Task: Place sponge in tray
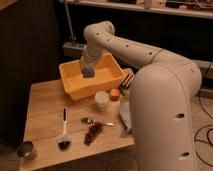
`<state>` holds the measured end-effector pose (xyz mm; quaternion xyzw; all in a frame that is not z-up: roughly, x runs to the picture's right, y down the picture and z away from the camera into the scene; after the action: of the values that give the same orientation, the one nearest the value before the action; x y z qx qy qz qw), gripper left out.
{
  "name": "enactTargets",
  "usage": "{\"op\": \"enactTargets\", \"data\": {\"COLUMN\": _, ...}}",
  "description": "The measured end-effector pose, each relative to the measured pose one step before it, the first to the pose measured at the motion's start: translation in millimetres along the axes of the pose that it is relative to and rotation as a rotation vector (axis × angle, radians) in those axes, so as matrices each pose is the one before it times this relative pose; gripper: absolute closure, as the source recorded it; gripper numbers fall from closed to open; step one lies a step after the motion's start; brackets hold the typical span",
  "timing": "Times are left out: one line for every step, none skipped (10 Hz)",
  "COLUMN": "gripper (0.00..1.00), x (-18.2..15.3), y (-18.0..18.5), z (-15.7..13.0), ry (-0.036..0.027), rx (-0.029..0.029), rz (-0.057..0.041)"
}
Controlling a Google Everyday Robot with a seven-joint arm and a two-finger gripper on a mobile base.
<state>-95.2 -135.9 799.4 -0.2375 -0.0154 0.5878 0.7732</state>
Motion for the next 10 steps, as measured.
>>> {"op": "enactTargets", "data": {"gripper": 0.84, "x": 0.0, "y": 0.04, "z": -0.02, "ry": 0.00003, "rx": -0.00001, "rz": -0.0001}}
{"op": "enactTargets", "data": {"gripper": 0.73, "x": 0.2, "y": -0.38, "z": 0.03, "ry": 0.00021, "rx": 0.00036, "rz": 0.00033}}
{"op": "enactTargets", "data": {"gripper": 0.61, "x": 2.86, "y": -2.11, "z": 2.86, "ry": -0.00365, "rx": -0.00379, "rz": 0.00734}}
{"op": "enactTargets", "data": {"gripper": 0.54, "x": 6.46, "y": -4.31, "z": 3.3, "ry": -0.01798, "rx": -0.003, "rz": 0.02717}}
{"op": "enactTargets", "data": {"gripper": 0.49, "x": 13.62, "y": -8.21, "z": 3.66, "ry": -0.03386, "rx": -0.00613, "rz": 0.04868}}
{"op": "enactTargets", "data": {"gripper": 0.5, "x": 13.34, "y": -13.73, "z": 2.05, "ry": -0.02195, "rx": -0.00482, "rz": 0.04065}}
{"op": "enactTargets", "data": {"gripper": 0.48, "x": 9.34, "y": -20.66, "z": -3.96, "ry": -0.02429, "rx": -0.01058, "rz": 0.03444}}
{"op": "enactTargets", "data": {"gripper": 0.42, "x": 2.52, "y": -13.87, "z": -6.19, "ry": -0.01205, "rx": -0.01123, "rz": 0.00142}}
{"op": "enactTargets", "data": {"gripper": 0.32, "x": -0.78, "y": -12.28, "z": -9.59, "ry": -0.00801, "rx": -0.018, "rz": -0.01142}}
{"op": "enactTargets", "data": {"gripper": 0.22, "x": -9.13, "y": -4.34, "z": -12.42, "ry": -0.0026, "rx": -0.02684, "rz": -0.01949}}
